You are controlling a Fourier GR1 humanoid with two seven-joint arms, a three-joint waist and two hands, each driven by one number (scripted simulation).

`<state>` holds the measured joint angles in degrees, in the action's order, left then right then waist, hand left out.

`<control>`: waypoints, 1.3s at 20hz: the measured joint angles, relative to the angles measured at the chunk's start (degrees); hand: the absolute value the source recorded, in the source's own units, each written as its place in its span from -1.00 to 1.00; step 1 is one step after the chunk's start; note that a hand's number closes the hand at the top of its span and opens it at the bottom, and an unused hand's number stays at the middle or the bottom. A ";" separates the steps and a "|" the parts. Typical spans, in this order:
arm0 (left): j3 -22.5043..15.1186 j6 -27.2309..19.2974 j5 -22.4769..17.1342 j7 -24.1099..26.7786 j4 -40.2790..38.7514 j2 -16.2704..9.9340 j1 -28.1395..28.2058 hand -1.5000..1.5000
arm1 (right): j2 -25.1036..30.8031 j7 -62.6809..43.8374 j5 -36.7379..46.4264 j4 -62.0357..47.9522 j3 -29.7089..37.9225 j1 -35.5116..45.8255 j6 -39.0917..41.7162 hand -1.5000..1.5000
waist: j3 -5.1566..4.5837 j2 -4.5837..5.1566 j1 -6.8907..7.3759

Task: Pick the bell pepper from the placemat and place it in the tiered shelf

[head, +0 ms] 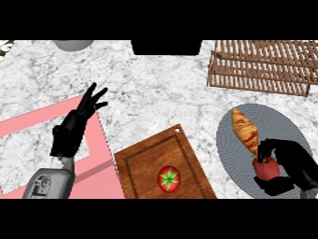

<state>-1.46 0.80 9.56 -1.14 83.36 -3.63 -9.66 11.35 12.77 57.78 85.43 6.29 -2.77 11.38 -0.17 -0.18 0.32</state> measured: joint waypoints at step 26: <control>1.06 1.26 -1.11 -0.97 -0.21 -0.80 -0.67 0.00 | -11.10 -74.91 8.31 23.66 -29.83 35.59 -14.98 1.00 | 0.11 -0.06 -0.26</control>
<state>-0.40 2.06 8.46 -2.11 83.16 -4.43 -10.33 0.25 -62.14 66.09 109.08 -23.53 32.82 -3.61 -0.06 -0.24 0.06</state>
